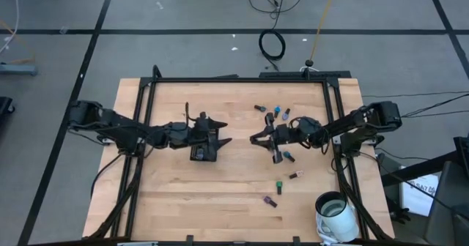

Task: Pick & Place Nail Polish
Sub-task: Put the white nail polish into the basket

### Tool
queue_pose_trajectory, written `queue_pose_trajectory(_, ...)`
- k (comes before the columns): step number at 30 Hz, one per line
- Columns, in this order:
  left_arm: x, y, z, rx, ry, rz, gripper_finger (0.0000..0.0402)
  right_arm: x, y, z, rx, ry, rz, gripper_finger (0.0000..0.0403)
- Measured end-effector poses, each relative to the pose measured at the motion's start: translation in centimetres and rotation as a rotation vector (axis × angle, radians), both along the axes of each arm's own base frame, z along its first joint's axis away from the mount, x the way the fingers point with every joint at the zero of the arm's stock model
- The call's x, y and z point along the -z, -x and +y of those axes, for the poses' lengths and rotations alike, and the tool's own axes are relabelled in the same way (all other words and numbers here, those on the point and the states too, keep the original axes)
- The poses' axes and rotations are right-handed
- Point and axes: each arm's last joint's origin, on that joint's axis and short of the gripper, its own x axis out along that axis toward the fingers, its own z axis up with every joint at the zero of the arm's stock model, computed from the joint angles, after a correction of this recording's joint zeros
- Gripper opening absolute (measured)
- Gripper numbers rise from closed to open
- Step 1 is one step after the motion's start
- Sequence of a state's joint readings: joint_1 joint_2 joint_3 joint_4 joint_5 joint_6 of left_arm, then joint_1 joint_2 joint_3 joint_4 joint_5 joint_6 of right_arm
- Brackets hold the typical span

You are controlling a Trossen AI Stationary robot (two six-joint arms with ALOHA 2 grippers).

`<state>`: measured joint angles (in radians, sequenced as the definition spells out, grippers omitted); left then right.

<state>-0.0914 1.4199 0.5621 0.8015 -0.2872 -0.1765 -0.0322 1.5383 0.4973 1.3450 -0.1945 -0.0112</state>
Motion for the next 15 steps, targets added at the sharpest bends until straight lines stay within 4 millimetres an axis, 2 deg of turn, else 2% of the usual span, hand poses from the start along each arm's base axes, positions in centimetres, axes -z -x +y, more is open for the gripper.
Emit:
queue_pose_trajectory(8,2.4,-2.6,-0.5,0.012,-0.142,-0.116,0.0305,-0.5,0.1,0.0,0.005,-0.027,-0.054,0.0049)
queue_pose_trajectory(15,2.8,-7.0,-1.0,0.050,-0.302,-0.109,0.0305,-0.6,0.1,0.0,0.001,-0.036,-0.053,0.0049)
